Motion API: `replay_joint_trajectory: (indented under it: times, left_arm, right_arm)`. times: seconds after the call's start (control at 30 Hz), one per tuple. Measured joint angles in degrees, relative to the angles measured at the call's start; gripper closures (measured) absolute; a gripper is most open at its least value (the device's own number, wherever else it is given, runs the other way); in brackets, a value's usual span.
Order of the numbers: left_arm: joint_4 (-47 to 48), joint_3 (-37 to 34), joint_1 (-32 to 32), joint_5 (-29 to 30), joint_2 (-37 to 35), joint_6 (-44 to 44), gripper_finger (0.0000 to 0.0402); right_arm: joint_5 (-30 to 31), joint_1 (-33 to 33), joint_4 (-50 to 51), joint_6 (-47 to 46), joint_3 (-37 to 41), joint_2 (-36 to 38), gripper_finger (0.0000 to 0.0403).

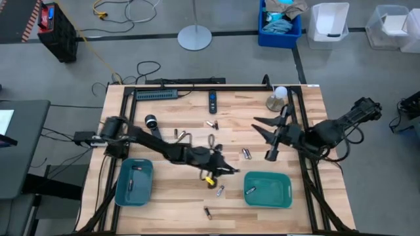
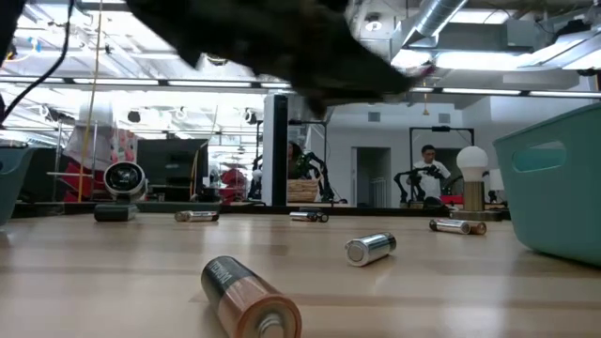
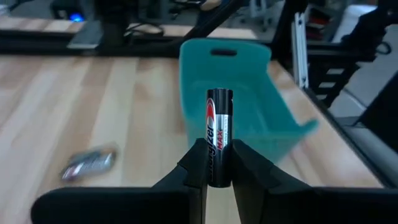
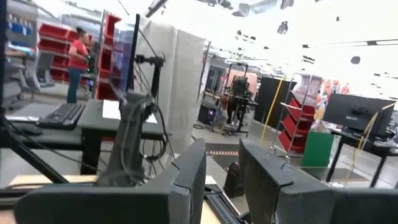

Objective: Sort batteries
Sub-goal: Put the silver battery into the green bin

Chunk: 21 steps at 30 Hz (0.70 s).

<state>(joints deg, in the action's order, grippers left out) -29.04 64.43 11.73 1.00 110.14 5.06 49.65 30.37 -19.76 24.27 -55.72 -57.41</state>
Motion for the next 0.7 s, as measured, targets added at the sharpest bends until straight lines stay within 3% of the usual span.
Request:
replay_joint_trajectory:
  times: [0.37, 0.6, 0.7]
  left_arm:
    - [7.6, 23.6, -0.9, -8.9, 17.3, -2.1, 0.0362]
    - [10.1, 30.6, -0.7, -11.1, 23.3, -1.3, 0.0361]
    - [10.4, 31.2, -0.7, -11.0, 24.0, -1.0, 0.0325]
  right_arm:
    - [0.3, 3.8, 0.5, 0.2, 0.0, 2.2, 0.029]
    - [1.7, 4.9, 1.9, -0.2, 0.0, 1.9, 0.029]
    - [1.7, 4.8, 1.9, -0.2, 0.0, 1.9, 0.029]
